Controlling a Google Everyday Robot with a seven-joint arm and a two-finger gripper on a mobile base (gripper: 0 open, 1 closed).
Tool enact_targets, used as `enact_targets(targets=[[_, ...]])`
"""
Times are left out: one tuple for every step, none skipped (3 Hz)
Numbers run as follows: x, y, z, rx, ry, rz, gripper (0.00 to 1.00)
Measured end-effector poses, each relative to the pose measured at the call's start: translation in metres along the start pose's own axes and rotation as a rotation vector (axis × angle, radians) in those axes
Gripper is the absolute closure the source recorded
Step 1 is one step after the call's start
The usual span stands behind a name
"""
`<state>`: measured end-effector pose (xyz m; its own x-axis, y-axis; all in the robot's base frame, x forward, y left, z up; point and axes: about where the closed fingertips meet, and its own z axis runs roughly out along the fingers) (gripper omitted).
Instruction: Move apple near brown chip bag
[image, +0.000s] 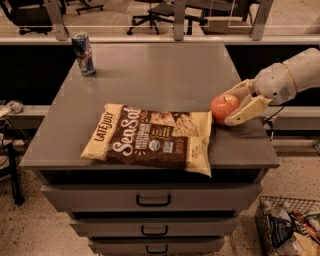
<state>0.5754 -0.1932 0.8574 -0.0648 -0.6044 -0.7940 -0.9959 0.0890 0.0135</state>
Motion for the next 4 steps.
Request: enact_targets(targets=[[-0.004,0.002,-0.002,0.003,-0.007,-0.005,0.0],[-0.005,0.003,-0.004,0.009,-0.008,-0.003,0.0],[-0.016,0.0,-0.028,0.069,0.0,-0.026,0.0],[-0.051,0.003,-0.084,0.218,0.031,-0.103,0.0]])
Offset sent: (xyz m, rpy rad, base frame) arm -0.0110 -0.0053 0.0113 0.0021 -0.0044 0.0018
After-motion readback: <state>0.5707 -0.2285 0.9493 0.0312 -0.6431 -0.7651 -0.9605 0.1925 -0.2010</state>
